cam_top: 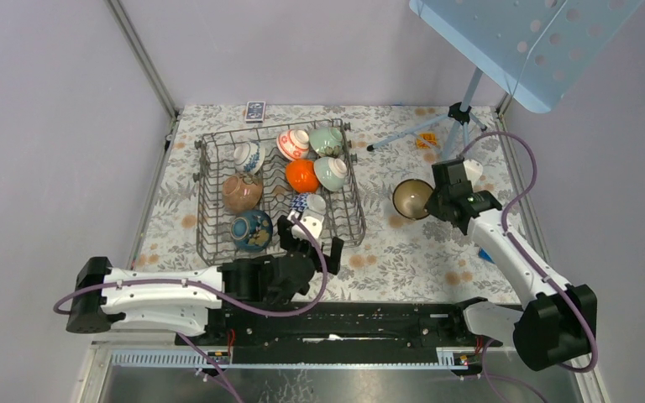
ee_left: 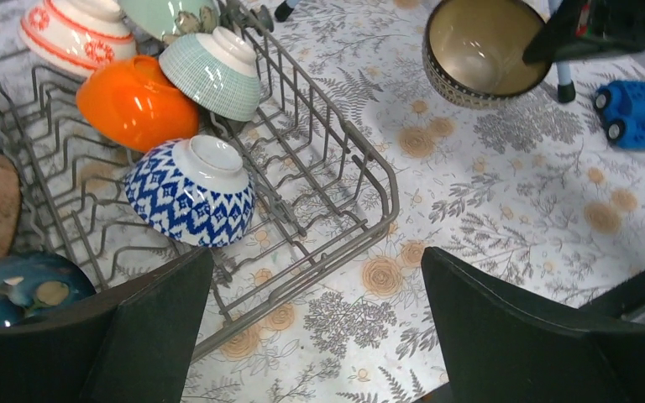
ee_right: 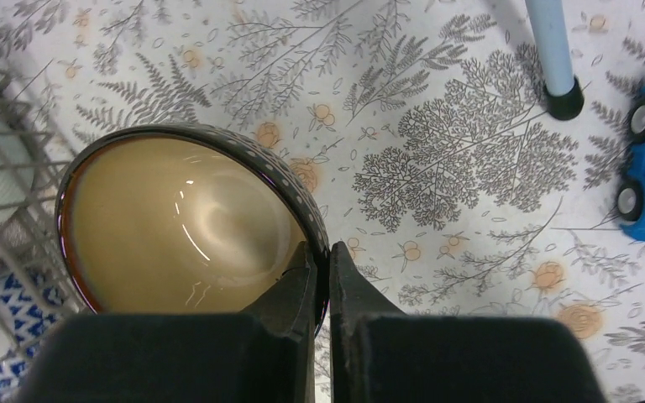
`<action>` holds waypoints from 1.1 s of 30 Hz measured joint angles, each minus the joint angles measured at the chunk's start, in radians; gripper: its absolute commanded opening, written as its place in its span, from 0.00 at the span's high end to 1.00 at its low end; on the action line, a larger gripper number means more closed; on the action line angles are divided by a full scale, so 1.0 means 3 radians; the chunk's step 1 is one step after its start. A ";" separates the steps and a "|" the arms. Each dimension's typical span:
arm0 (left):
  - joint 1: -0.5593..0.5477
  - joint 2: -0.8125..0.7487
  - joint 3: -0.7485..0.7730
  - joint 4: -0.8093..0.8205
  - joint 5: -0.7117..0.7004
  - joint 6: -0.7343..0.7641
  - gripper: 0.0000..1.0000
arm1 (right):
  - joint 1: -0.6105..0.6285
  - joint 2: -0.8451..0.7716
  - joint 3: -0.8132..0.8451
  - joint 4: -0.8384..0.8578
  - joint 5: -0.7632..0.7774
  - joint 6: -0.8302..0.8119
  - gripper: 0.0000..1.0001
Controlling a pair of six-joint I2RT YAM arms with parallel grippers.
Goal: Unload the bowls from the dish rack
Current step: Place the bowl at the center of the board.
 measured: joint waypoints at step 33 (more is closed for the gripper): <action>0.0295 0.0294 -0.0005 -0.0380 -0.0055 -0.0776 0.01 | -0.0224 0.0971 -0.0181 0.0718 0.0567 0.1302 1.00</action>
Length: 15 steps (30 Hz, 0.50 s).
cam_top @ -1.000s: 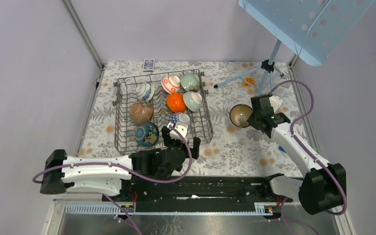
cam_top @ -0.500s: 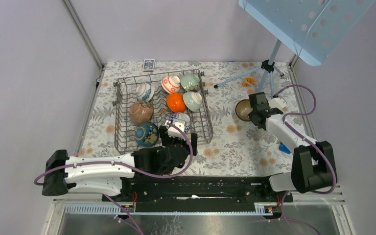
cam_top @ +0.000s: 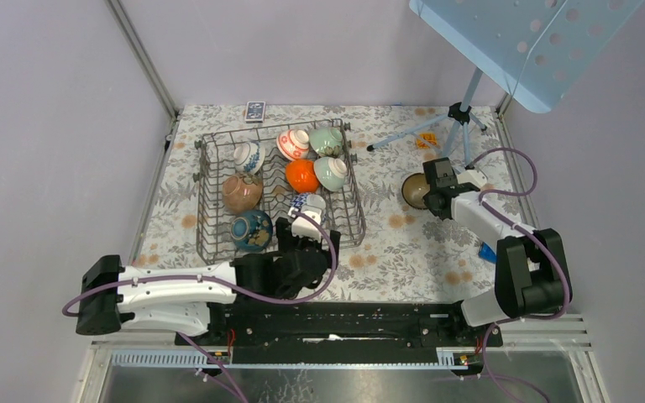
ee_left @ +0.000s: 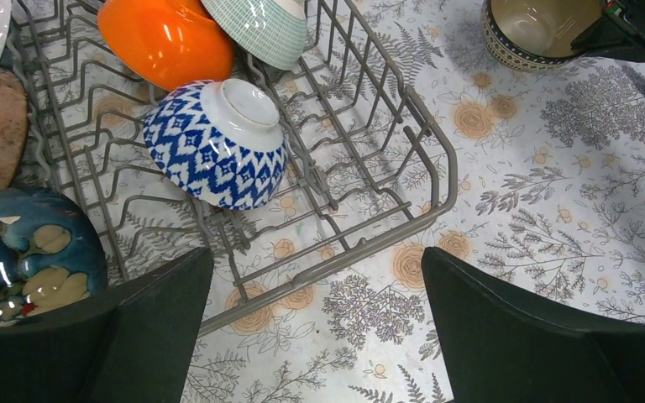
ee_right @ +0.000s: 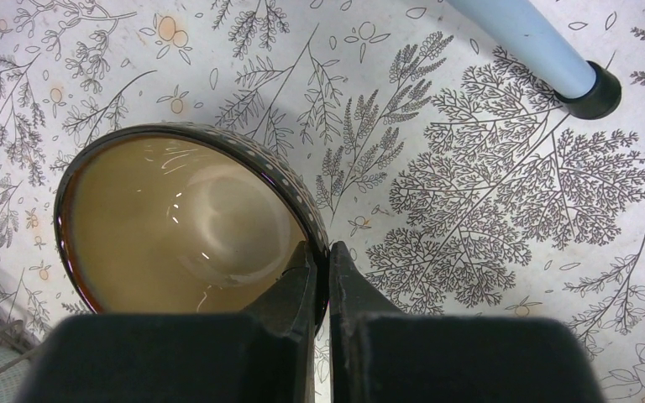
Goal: Unload the bowls from the dish rack
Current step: Place the bowl at the center of the board.
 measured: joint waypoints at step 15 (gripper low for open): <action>0.0000 0.0183 0.0097 -0.0177 0.0097 -0.0200 0.01 | -0.0003 0.0223 0.0023 -0.0061 -0.0094 0.0350 1.00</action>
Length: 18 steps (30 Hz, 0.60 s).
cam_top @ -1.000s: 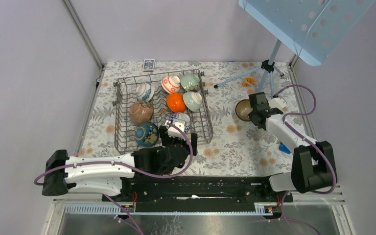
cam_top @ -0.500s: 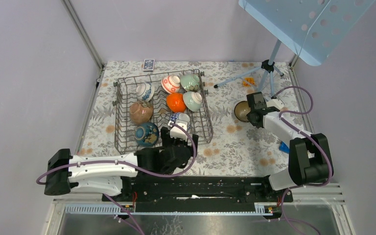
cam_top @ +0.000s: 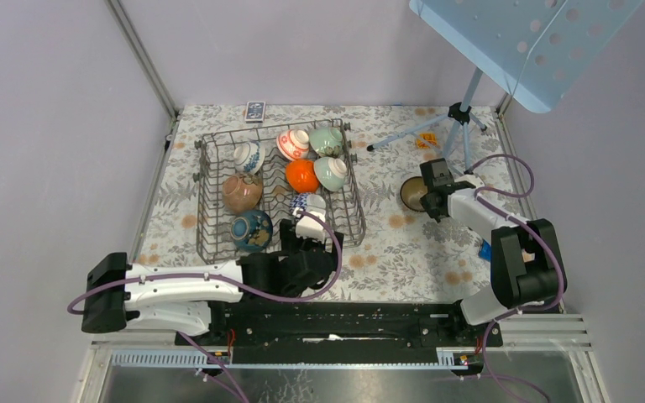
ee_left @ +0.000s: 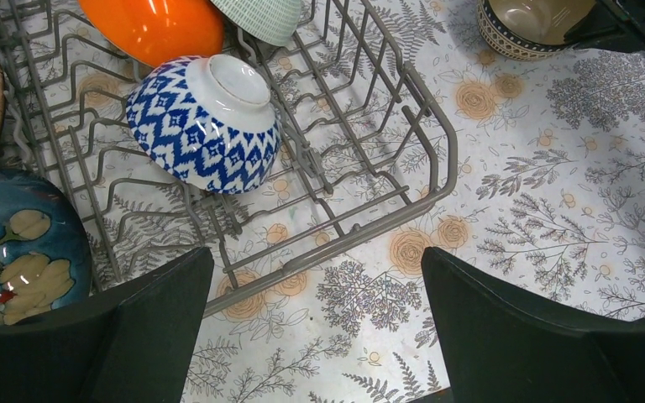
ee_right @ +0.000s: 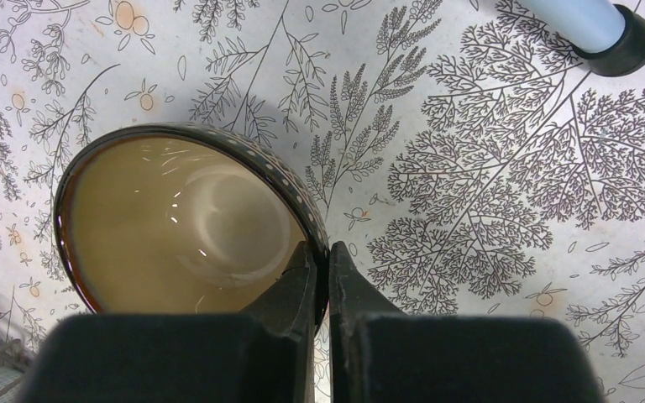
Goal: Unload the bowls from the dish rack
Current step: Place the bowl at the center of the board.
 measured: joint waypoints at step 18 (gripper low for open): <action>0.0000 0.0020 0.0001 -0.0024 0.0027 -0.0074 0.01 | 0.0000 0.0028 0.0043 0.0027 -0.0120 0.0065 0.61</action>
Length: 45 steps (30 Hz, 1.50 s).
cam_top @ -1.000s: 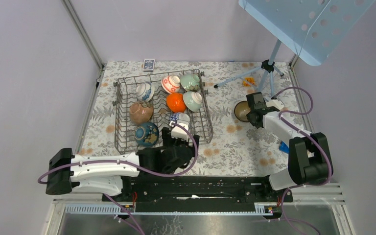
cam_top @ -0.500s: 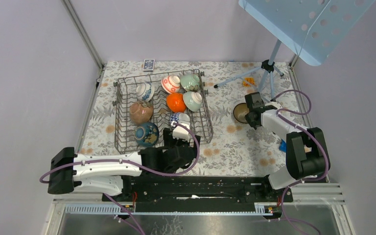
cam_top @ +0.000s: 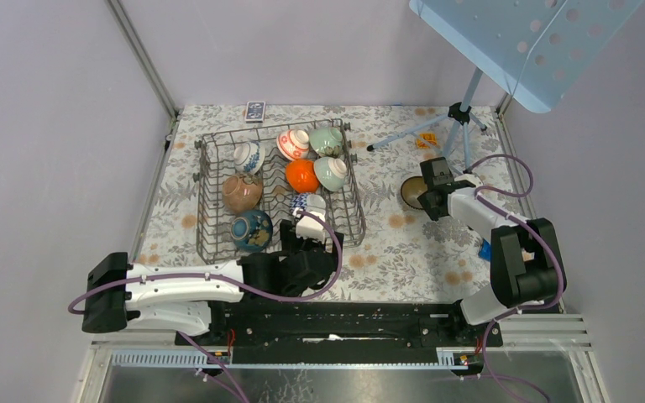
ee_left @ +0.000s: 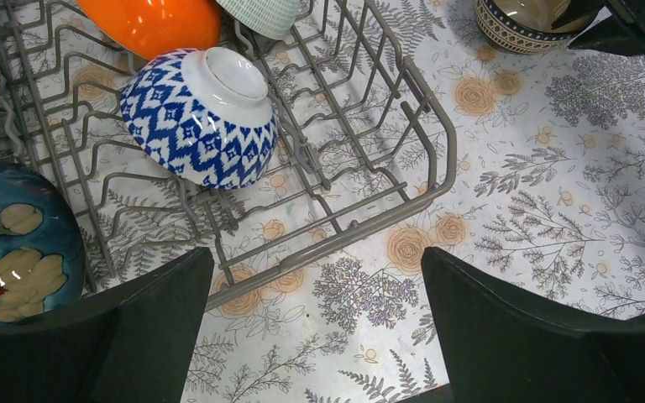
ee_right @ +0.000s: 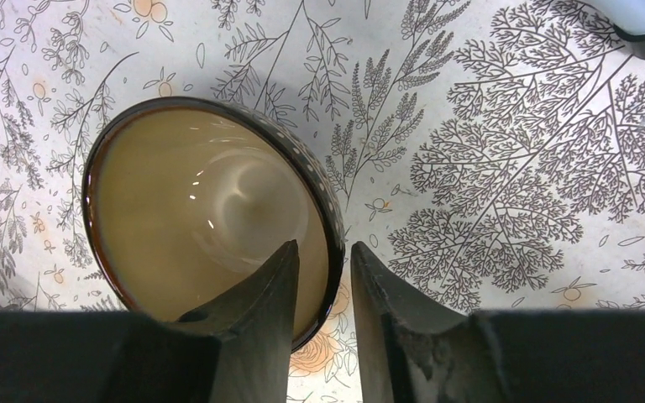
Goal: Unload the bowls from the dish rack
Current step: Place the bowl at the center of the board, then pick up the bowl from the dish rack.
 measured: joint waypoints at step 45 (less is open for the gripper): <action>0.1129 -0.0500 0.0037 -0.0003 0.0876 0.0081 0.01 | 0.1324 -0.2045 -0.0416 0.0370 -0.2063 -0.2528 0.13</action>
